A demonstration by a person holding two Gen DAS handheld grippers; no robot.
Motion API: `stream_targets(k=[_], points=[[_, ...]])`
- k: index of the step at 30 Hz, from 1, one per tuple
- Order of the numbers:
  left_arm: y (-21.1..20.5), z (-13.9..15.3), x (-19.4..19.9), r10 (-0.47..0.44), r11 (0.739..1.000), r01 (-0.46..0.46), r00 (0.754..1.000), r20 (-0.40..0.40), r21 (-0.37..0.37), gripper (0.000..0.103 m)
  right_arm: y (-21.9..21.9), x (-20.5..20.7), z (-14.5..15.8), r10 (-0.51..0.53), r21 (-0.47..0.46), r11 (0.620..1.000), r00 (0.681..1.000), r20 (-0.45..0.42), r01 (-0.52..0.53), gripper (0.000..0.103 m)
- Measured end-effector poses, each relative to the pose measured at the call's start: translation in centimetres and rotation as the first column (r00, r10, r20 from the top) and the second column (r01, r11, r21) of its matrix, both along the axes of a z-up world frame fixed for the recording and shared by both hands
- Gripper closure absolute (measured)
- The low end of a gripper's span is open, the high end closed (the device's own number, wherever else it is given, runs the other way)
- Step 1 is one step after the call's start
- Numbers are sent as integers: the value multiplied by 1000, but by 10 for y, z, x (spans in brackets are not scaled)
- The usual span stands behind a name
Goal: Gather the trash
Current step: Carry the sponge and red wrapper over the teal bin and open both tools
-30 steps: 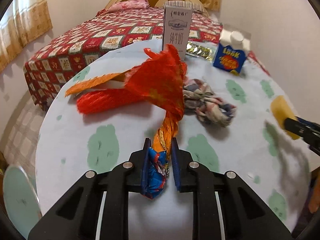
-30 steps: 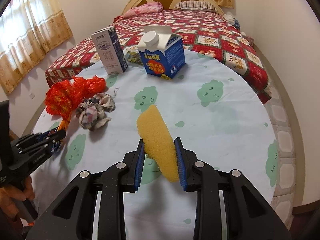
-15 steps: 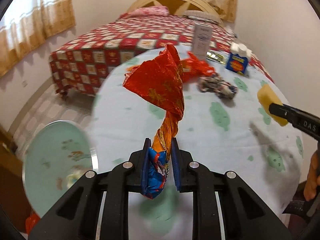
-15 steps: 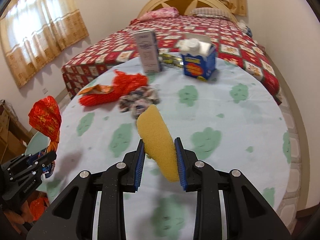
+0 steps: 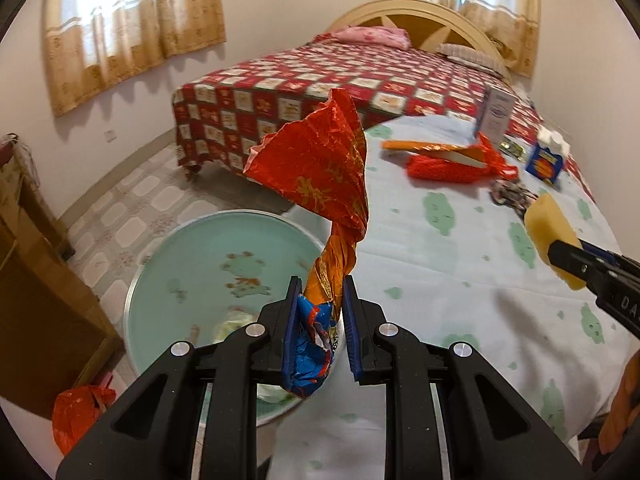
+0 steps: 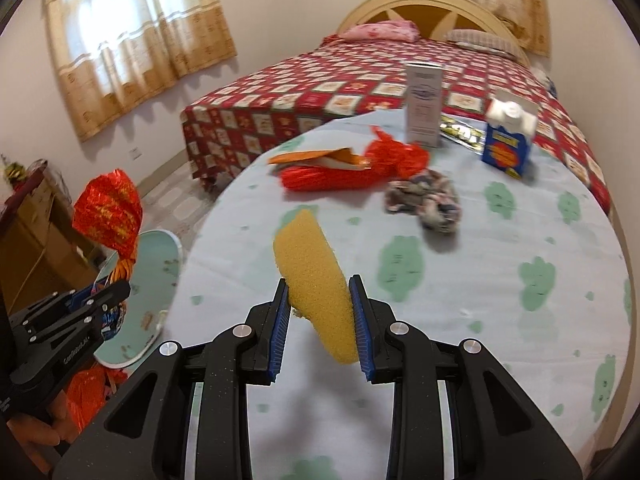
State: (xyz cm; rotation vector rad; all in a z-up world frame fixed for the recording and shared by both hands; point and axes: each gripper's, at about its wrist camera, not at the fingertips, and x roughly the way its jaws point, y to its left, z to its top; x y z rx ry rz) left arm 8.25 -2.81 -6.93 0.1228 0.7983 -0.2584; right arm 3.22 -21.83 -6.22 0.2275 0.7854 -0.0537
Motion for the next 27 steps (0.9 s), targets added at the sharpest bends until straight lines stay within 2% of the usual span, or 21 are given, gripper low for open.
stream_targets(k=[16, 19, 27], points=[[61, 2, 12, 146, 989, -146, 989, 24, -27, 83, 68, 15, 7, 117, -30, 993, 993, 7, -117, 73], [69, 1, 14, 179, 984, -179, 983, 36, -10, 83, 81, 18, 10, 139, -30, 990, 990, 11, -138, 73], [84, -2, 18, 207, 978, -206, 978, 30, -23, 83, 113, 26, 15, 196, -42, 980, 980, 24, -195, 73]])
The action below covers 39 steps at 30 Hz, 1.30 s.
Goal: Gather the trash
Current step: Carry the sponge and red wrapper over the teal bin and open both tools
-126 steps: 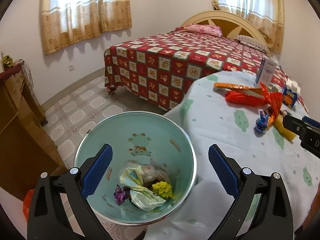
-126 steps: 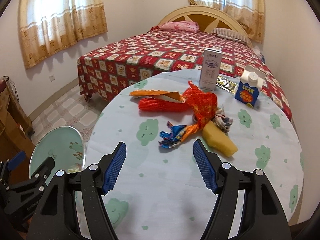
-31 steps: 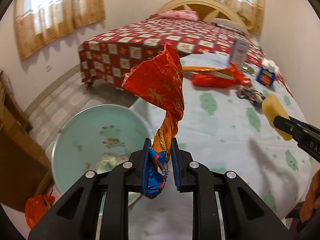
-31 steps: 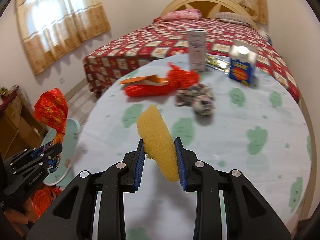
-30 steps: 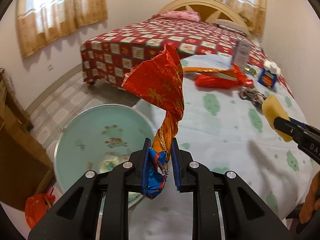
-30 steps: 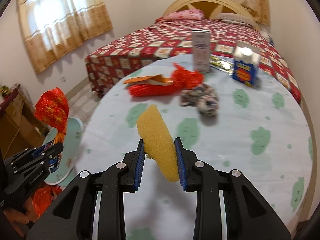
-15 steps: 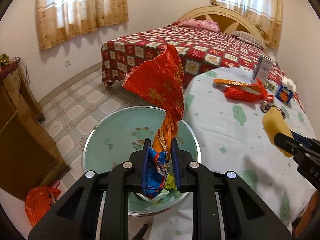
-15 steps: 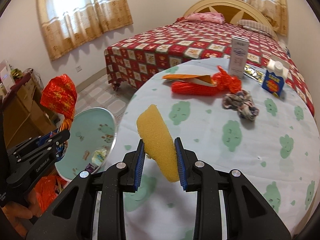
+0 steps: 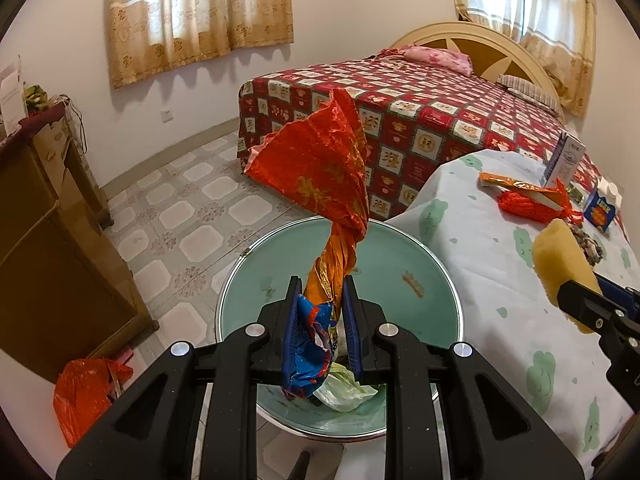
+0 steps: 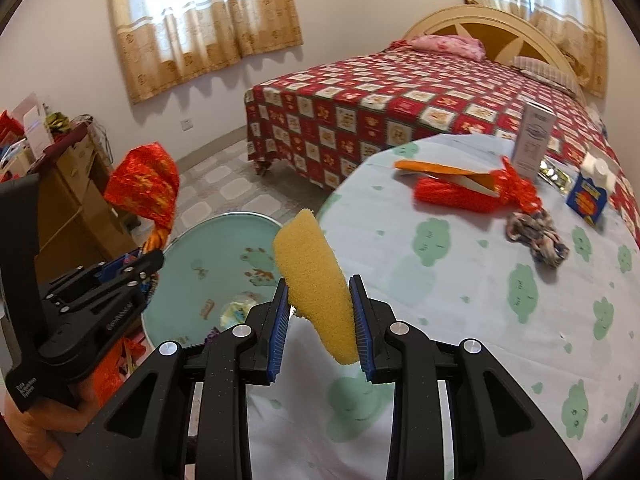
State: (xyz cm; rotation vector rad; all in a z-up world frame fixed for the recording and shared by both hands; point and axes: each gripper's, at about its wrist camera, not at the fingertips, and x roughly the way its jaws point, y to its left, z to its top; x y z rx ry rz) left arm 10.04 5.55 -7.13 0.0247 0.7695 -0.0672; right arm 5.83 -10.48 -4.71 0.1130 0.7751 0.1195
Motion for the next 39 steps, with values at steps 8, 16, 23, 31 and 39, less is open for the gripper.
stream_targets(k=[8, 16, 23, 31, 39], points=[[11, -3, 4, 38, 999, -38, 999, -14, -5, 83, 19, 14, 0, 30, 2, 1000, 1000, -2, -30, 73], [21, -3, 7, 62, 998, -62, 998, -18, -17, 83, 35, 29, -5, 45, -6, 999, 999, -1, -45, 73], [24, -6, 8, 71, 997, -71, 997, -29, -22, 83, 46, 48, -13, 52, -17, 998, 998, -19, -52, 73], [26, -13, 13, 80, 996, -81, 995, -54, -21, 82, 58, 71, -28, 74, 2, 997, 994, -79, -74, 72], [28, -17, 16, 87, 996, -89, 994, -71, -23, 82, 67, 93, -48, 108, 35, 994, 984, -139, -104, 70]])
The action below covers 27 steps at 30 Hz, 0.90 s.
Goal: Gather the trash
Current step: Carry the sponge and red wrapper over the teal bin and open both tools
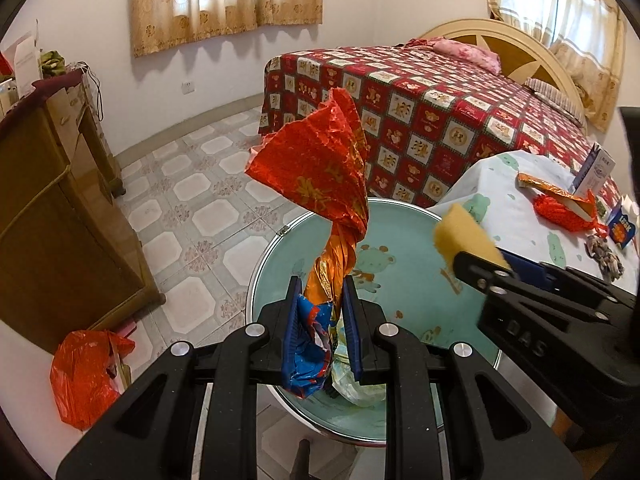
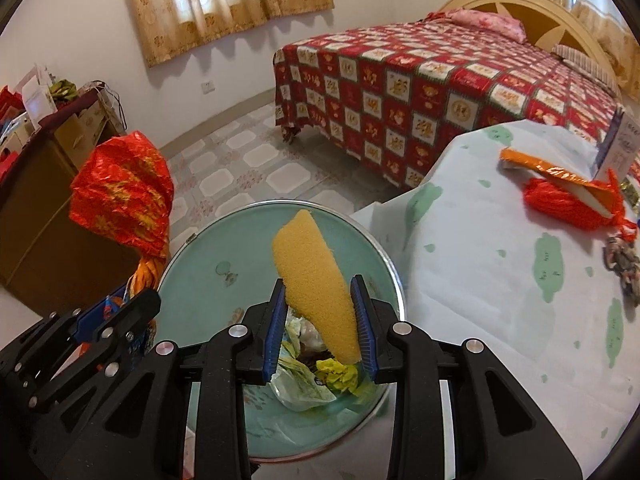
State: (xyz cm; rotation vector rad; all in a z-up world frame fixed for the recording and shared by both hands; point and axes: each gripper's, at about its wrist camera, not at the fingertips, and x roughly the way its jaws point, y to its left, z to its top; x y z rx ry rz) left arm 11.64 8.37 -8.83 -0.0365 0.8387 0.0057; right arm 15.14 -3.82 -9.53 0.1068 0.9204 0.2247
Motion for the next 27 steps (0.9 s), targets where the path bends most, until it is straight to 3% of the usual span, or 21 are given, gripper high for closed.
stream_targets(k=[2, 6, 20, 24, 27], points=[[0, 0, 0, 0, 1000, 0, 1000, 0, 0, 82, 0, 2, -2, 8, 7, 1000, 1000, -5, -8, 68], [0, -1, 1, 3, 1000, -3, 1000, -2, 0, 82, -2, 0, -1, 14, 21, 1000, 1000, 11, -14, 54], [-6, -10, 1, -16, 1000, 16, 1000, -22, 25, 81, -18, -28, 18, -71, -35, 997, 994, 84, 74, 54], [-11, -15, 2, -35, 999, 36, 999, -33, 38, 78, -26, -36, 23, -99, -35, 994, 990, 104, 103, 54], [-13, -14, 1, -41, 998, 42, 999, -23, 50, 63, -32, -41, 27, -110, -35, 993, 987, 116, 115, 54]])
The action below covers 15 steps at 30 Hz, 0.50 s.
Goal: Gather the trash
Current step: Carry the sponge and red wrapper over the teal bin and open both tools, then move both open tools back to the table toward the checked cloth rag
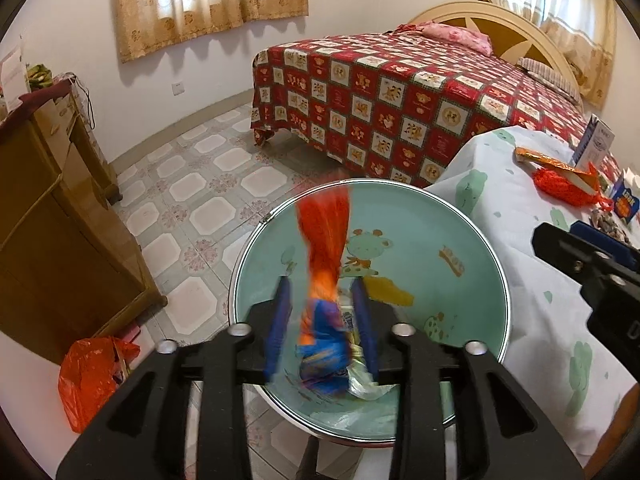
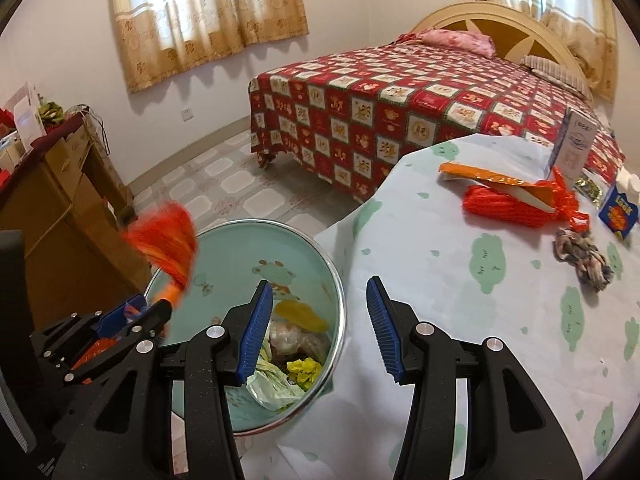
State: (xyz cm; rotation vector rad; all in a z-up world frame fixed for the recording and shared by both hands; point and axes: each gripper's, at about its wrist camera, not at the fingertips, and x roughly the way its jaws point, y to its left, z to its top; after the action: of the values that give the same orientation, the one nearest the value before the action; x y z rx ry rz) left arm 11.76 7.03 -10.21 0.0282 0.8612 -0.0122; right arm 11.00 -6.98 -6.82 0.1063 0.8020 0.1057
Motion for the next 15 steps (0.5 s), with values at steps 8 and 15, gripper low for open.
stream_targets(k=[8, 15], points=[[6, 5, -4, 40, 999, -40, 999, 29, -1, 44, -16, -15, 9, -83, 0, 997, 996, 29, 83, 39], [6, 15, -11, 52, 999, -51, 996, 79, -10, 18, -30, -26, 12, -141, -14, 990, 989, 47, 142, 21]])
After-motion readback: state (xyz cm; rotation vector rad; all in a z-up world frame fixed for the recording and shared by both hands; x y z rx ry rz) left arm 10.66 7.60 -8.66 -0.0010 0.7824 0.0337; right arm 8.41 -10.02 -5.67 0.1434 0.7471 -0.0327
